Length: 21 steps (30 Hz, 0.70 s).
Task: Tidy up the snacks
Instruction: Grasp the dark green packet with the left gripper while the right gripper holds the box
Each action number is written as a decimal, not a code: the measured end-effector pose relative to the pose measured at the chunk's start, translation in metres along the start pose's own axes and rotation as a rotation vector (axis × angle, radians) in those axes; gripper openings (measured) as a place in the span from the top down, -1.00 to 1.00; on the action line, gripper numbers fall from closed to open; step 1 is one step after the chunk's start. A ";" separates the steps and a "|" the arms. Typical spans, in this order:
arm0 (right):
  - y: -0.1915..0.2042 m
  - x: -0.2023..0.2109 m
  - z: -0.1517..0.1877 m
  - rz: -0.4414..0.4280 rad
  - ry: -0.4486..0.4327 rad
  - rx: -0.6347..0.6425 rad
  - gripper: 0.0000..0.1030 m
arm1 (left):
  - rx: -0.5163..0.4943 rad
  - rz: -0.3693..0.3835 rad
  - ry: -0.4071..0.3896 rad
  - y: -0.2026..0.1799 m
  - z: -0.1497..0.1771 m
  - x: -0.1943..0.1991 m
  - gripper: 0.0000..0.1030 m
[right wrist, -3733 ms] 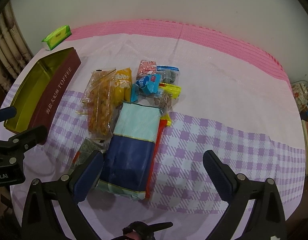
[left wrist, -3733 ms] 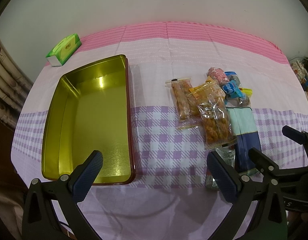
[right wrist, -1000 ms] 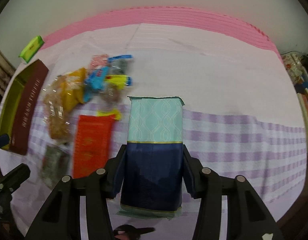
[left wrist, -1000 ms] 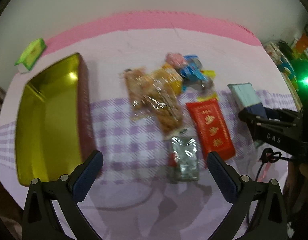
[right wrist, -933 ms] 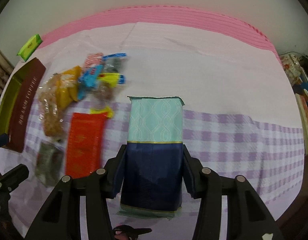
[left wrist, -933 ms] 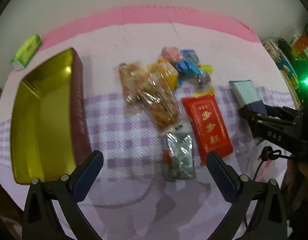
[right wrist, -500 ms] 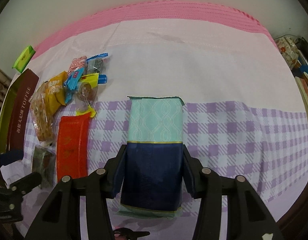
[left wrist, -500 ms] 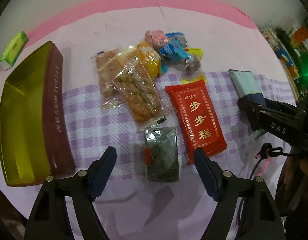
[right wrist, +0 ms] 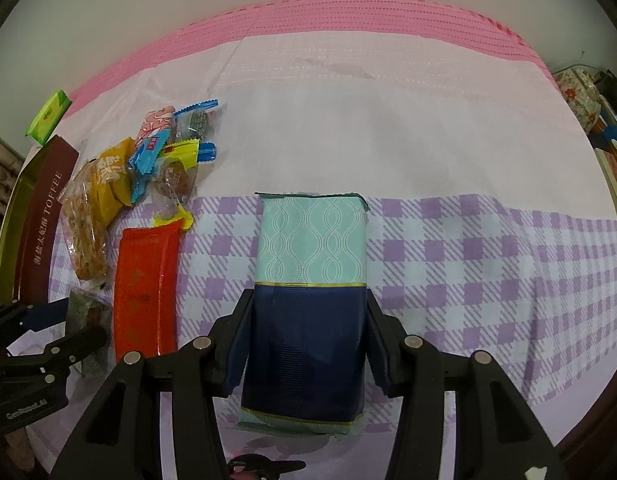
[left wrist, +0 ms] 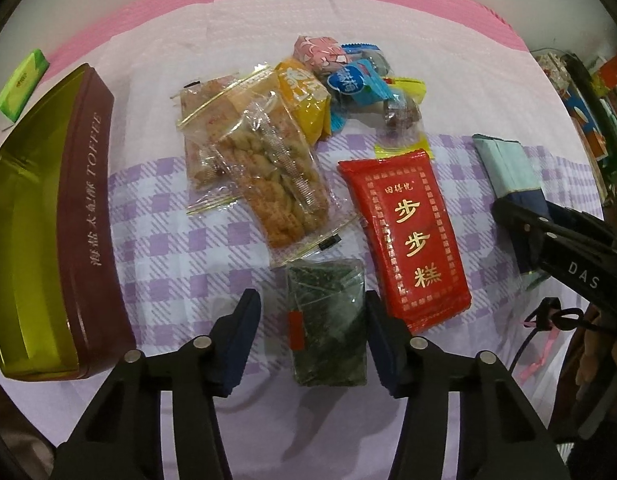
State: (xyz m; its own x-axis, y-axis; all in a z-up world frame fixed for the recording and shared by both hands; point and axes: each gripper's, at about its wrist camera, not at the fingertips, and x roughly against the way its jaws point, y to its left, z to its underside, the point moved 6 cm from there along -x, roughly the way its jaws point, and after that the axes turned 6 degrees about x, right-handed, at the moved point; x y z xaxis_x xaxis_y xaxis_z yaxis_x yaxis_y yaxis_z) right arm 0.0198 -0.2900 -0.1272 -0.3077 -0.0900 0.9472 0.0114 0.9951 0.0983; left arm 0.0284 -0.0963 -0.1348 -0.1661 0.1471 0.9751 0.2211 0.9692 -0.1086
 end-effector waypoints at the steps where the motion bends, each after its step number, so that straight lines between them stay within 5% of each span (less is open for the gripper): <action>1: 0.000 0.000 0.000 0.002 0.000 -0.001 0.09 | -0.001 0.001 0.000 -0.001 0.000 -0.001 0.05; 6: 0.000 -0.001 -0.001 0.007 -0.001 0.004 0.08 | -0.010 -0.010 -0.010 -0.006 0.000 -0.003 0.27; 21: 0.010 -0.004 0.002 0.047 0.004 0.051 0.06 | -0.010 0.021 -0.033 0.002 0.013 0.016 0.30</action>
State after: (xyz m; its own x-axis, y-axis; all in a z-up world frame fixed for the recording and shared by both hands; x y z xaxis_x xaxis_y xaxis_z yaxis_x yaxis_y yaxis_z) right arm 0.0192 -0.2799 -0.1306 -0.3039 -0.0435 0.9517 -0.0233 0.9990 0.0383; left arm 0.0139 -0.0891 -0.1220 -0.1932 0.1737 0.9657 0.2339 0.9640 -0.1266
